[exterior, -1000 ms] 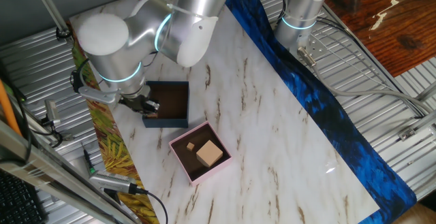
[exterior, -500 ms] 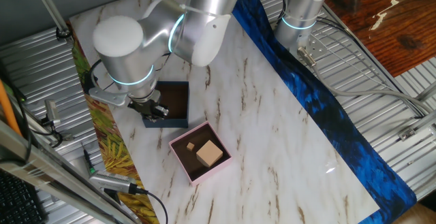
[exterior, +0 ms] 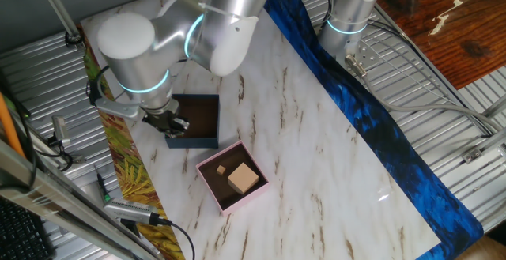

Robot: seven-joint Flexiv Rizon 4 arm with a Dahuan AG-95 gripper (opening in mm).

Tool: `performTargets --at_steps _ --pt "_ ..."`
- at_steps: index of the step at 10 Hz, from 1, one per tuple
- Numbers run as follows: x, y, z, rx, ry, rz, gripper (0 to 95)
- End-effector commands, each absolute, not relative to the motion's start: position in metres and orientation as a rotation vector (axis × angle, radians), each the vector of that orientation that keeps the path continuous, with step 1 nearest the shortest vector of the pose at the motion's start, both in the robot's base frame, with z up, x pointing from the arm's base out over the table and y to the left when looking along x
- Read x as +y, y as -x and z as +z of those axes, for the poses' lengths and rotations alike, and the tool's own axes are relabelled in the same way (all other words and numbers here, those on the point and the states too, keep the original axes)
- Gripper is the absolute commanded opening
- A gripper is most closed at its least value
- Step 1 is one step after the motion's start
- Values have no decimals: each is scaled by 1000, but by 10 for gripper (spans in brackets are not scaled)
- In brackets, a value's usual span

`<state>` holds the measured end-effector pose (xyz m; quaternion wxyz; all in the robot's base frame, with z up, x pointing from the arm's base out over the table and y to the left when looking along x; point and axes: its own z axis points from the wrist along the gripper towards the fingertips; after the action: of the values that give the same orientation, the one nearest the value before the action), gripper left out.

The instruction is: Move an object from one box to another

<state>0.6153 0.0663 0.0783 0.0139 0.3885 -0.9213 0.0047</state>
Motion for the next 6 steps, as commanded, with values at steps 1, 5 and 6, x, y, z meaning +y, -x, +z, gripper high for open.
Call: performTargets --at_steps 1,5,6 --pt "57 -614 76 -2860 -1233 17 0" --pt "62 -622 62 -2876 -1251 15 0" --pt "69 -623 62 -2885 -1245 3 0"
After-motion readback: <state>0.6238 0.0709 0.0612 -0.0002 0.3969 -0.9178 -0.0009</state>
